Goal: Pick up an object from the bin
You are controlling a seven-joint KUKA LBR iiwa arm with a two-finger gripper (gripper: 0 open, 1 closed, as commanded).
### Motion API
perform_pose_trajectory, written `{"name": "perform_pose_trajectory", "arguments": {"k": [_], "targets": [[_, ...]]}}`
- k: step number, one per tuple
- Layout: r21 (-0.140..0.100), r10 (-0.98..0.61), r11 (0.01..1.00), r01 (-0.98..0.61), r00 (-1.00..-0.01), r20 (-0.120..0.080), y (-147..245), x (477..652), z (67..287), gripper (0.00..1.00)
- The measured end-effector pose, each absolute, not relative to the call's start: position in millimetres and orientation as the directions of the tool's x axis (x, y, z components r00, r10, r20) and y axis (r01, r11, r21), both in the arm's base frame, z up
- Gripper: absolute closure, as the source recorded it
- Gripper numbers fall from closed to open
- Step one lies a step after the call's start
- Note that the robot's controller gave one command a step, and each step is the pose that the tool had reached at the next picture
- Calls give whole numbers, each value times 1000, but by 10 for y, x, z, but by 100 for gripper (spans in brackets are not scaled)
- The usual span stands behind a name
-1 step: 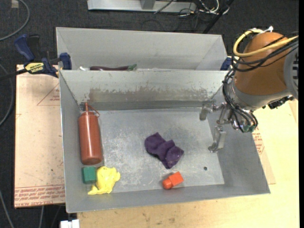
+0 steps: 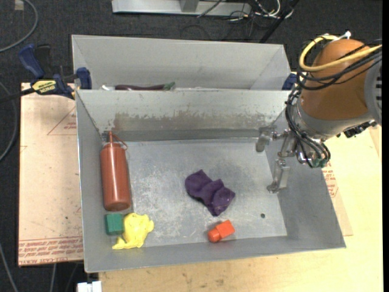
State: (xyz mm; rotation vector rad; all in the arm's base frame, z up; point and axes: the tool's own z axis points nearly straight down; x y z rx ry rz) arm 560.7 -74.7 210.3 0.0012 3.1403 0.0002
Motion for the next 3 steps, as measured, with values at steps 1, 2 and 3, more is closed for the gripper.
{"name": "perform_pose_trajectory", "arguments": {"k": [1,2,3], "targets": [[-3,-45,999,-45,-999,-7,-592,5625,1939,0],[2,-176,984,-176,-984,-7,-418,5708,1324,0],[-5,-193,981,-193,-981,-11,-203,6016,824,0]]}}
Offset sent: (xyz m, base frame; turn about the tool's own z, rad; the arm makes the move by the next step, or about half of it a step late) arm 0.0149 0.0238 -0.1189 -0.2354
